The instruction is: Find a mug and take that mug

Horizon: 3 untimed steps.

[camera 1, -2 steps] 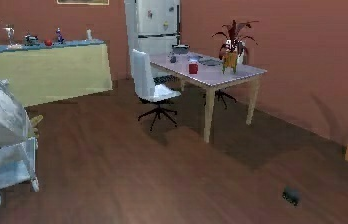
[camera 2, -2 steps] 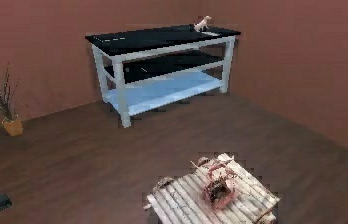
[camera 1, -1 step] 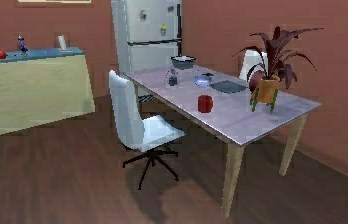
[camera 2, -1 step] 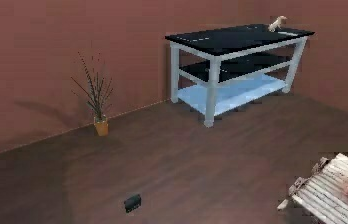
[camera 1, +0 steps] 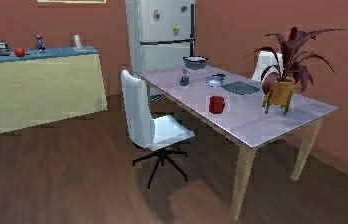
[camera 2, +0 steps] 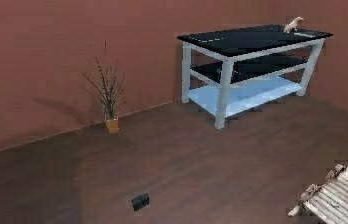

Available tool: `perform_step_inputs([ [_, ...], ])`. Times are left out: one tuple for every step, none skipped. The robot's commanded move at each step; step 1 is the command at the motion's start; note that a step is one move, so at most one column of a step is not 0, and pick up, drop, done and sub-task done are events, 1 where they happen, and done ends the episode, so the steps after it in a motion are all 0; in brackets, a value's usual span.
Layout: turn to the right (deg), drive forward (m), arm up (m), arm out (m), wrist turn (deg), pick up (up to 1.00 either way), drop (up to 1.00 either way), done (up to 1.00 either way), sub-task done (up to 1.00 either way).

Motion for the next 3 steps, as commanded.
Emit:
perform_step_inputs([
  [0.0,0.65,0.0,0.0,0.0,0.0,0.0,0.0,0.0],
  [-45.0,0.0,0.0,0.0,0.0,0.0,0.0,0.0,0.0],
  [-21.0,0.0,0.0,0.0,0.0,0.0,0.0,0.0,0.0],
])
